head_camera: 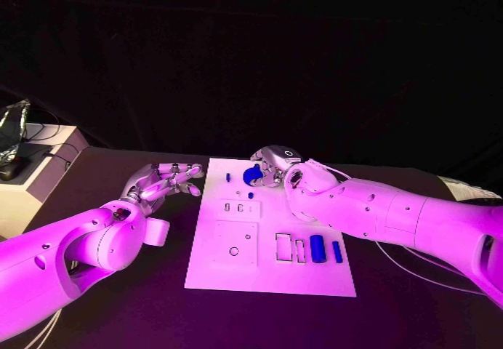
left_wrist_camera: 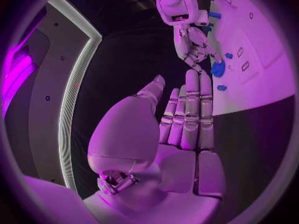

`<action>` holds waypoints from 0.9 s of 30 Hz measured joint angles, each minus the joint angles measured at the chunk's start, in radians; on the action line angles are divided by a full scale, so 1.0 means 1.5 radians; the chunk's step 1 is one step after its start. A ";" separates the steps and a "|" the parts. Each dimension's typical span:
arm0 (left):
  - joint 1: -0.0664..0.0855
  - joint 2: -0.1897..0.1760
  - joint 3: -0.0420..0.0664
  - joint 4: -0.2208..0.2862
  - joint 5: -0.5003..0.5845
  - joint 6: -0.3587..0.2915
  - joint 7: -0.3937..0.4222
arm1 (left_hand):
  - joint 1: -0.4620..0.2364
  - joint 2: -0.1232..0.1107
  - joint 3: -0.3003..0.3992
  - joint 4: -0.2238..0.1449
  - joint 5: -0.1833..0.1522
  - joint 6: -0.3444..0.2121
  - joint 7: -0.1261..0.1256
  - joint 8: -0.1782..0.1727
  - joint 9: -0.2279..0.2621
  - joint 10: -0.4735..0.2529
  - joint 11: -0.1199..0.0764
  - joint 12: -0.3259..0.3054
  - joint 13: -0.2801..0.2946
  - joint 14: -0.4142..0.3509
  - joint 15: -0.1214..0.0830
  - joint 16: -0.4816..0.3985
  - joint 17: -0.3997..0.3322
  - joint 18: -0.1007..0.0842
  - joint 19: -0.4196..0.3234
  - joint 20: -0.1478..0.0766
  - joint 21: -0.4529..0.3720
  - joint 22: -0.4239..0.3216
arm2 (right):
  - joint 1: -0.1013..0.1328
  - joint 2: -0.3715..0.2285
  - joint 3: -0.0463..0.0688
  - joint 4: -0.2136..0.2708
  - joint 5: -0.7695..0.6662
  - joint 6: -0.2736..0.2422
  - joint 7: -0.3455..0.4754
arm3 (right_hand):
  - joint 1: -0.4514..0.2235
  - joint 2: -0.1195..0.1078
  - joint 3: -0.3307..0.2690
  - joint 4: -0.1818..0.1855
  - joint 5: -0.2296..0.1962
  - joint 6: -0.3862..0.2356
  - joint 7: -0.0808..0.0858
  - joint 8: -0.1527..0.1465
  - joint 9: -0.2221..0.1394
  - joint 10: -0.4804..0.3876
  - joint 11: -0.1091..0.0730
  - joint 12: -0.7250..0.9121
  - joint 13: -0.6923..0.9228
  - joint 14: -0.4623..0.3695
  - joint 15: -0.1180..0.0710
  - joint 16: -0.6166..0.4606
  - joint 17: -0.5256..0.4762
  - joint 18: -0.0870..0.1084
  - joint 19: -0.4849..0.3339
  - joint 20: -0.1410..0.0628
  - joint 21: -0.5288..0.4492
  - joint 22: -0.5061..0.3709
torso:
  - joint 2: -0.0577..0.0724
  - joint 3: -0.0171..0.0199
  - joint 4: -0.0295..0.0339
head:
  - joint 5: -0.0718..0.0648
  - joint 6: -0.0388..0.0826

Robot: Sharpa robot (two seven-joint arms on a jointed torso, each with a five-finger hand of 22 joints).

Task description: Assemble the parts on the task board

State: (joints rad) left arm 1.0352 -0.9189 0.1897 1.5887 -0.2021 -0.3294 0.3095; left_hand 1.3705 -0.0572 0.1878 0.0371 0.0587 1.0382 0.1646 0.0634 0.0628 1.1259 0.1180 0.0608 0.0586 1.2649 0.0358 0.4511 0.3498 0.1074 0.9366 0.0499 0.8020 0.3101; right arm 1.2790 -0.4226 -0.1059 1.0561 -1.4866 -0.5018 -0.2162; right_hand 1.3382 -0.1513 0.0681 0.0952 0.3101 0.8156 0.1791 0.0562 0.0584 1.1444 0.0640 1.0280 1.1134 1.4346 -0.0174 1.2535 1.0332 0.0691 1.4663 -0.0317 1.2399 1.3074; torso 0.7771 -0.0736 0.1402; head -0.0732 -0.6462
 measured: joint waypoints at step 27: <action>0.000 0.000 0.000 -0.002 0.000 0.000 -0.001 | 0.000 0.000 -0.002 -0.002 0.000 -0.005 0.000 0.000 0.000 0.000 0.000 0.000 0.000 0.000 0.000 0.000 -0.001 0.000 0.000 0.000 0.000 -0.002 | -0.002 -0.023 -0.001 0.011 0.044 0.032 0.012 | -0.059 0.065 -0.025 -0.057 0.070 0.136 -0.020 0.003 0.004 0.035 -0.018 0.038 0.045 0.005 -0.010 0.000 0.007 0.000 0.000 -0.007 0.003 0.000 | 0.000 0.0009 -0.0012 | 0.000 -0.003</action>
State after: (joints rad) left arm 1.0352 -0.9195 0.1897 1.5862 -0.2021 -0.3294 0.3081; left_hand 1.3705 -0.0572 0.1850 0.0343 0.0587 1.0307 0.1645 0.0634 0.0628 1.1258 0.1180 0.0608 0.0586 1.2649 0.0359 0.4511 0.3490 0.1074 0.9366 0.0499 0.8020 0.3075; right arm 1.2760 -0.4573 -0.1081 1.0730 -1.4203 -0.4543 -0.1985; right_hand 1.2491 -0.0537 0.0308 0.0094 0.4145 1.0196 0.1485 0.0612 0.0649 1.1966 0.0369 1.0843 1.1808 1.4420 -0.0322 1.2529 1.0443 0.0691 1.4663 -0.0430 1.2443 1.3080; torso 0.7776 -0.0723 0.1384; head -0.0730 -0.6503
